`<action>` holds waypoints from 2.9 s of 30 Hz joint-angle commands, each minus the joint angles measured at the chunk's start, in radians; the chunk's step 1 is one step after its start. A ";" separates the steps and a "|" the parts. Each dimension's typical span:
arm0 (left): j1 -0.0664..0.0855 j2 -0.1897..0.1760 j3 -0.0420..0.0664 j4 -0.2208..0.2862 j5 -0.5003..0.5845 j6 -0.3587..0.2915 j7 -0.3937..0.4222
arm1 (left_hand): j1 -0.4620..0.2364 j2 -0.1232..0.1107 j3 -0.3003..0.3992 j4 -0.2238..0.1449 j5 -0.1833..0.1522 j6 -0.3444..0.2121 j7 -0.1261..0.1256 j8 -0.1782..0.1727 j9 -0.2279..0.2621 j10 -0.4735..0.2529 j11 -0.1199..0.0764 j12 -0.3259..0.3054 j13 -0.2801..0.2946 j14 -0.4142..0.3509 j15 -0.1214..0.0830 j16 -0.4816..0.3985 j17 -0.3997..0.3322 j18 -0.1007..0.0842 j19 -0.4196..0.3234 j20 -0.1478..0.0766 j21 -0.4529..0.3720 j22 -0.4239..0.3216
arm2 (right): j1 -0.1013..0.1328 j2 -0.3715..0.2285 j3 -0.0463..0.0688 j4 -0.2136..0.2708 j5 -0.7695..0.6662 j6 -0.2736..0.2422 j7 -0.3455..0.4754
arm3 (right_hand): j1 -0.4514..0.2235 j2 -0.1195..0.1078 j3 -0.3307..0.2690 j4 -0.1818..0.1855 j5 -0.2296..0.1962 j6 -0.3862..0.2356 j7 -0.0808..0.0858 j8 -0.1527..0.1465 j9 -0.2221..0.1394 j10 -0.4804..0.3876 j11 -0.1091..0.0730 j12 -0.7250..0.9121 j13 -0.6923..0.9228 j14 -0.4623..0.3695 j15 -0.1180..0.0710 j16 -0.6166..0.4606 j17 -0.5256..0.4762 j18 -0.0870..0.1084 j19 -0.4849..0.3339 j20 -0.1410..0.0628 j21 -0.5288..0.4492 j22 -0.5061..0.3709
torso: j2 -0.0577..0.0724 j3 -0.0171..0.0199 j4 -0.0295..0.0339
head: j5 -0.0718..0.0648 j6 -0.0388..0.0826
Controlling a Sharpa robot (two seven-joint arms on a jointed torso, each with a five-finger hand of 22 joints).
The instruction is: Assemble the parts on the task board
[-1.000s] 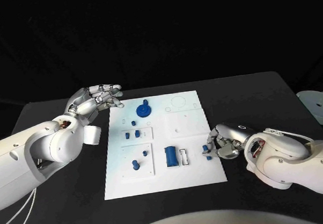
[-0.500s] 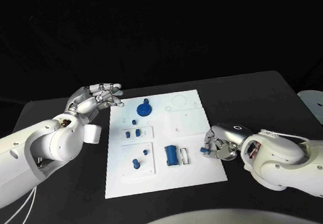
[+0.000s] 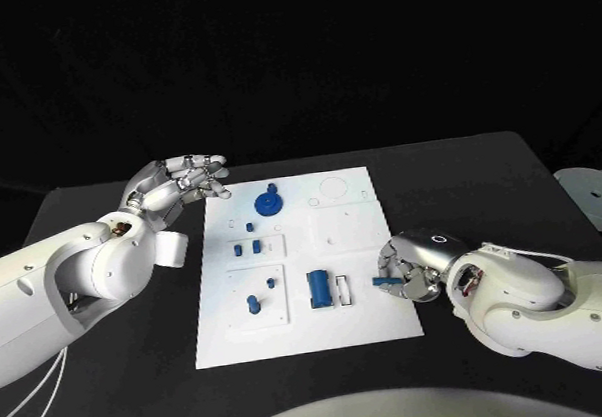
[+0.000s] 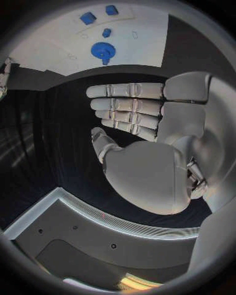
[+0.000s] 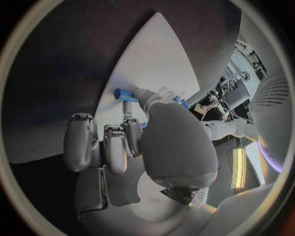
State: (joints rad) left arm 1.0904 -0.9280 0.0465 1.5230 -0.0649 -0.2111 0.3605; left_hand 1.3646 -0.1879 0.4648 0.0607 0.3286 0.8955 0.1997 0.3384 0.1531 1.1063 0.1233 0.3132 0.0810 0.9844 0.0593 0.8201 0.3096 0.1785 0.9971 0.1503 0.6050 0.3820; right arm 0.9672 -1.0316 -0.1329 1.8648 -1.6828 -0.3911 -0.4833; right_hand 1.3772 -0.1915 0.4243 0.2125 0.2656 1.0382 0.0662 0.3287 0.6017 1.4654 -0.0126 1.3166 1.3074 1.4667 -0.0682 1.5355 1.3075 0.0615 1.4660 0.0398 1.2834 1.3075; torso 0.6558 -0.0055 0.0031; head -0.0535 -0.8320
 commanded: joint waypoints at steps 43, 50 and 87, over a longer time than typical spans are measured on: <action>0.001 0.001 0.001 0.009 0.004 0.015 0.004 | 0.008 0.005 0.000 -0.004 0.007 0.001 0.004 -0.005 -0.002 -0.003 0.004 -0.007 0.001 -0.001 0.002 -0.002 -0.002 0.003 0.008 -0.002 -0.007 -0.001 | 0.008 0.125 -0.004 -0.027 0.417 -0.061 0.037 | -0.279 0.004 0.126 -0.009 0.041 0.007 -0.013 0.047 0.065 0.029 -0.009 0.020 0.116 0.088 -0.014 0.007 0.182 -0.014 0.033 -0.012 0.028 0.201 | 0.001 0.0002 -0.0005 | 0.007 -0.006; 0.001 0.001 0.001 0.010 0.004 0.018 0.003 | 0.008 0.005 0.000 -0.004 0.007 0.001 0.004 -0.005 -0.002 -0.003 0.004 -0.007 0.001 -0.001 0.002 -0.002 -0.002 0.003 0.008 -0.002 -0.007 -0.001 | 0.007 0.137 -0.004 -0.045 0.398 -0.063 0.020 | -0.286 0.006 0.121 -0.004 0.034 0.009 -0.014 0.048 0.066 0.028 -0.010 0.015 0.112 0.088 -0.014 0.007 0.183 -0.014 0.034 -0.012 0.029 0.201 | 0.001 0.0006 0.0010 | 0.007 -0.007; 0.001 -0.002 0.001 0.008 0.004 0.024 -0.007 | 0.006 0.005 -0.001 -0.004 0.007 0.001 0.005 -0.005 -0.002 -0.004 0.004 -0.007 0.002 -0.001 0.002 -0.002 -0.003 0.002 0.008 -0.001 -0.008 -0.001 | 0.007 0.125 -0.004 -0.027 0.370 -0.066 0.050 | -0.409 -0.006 -0.036 0.079 0.015 0.033 -0.028 0.081 0.090 0.038 -0.020 0.035 0.128 0.089 -0.023 0.009 0.190 -0.015 0.035 -0.021 0.033 0.201 | 0.000 0.0009 -0.0014 | 0.013 -0.011</action>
State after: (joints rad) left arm 1.0904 -0.9304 0.0465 1.5289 -0.0648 -0.2046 0.3512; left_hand 1.3646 -0.1879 0.4648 0.0607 0.3286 0.8956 0.1997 0.3384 0.1525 1.1063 0.1234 0.3096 0.0810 0.9844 0.0593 0.8201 0.3080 0.1784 0.9971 0.1503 0.6012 0.3824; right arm 0.9750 -0.9060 -0.1362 1.8344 -1.2927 -0.4661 -0.4493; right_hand 0.9759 -0.1970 0.3919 0.2913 0.2768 1.0667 0.0375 0.4053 0.6911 1.4684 -0.0270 1.3481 1.3073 1.4666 -0.0826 1.5394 1.3080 0.0615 1.4660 0.0252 1.3146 1.3075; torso 0.6562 -0.0047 0.0018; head -0.0408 -0.8434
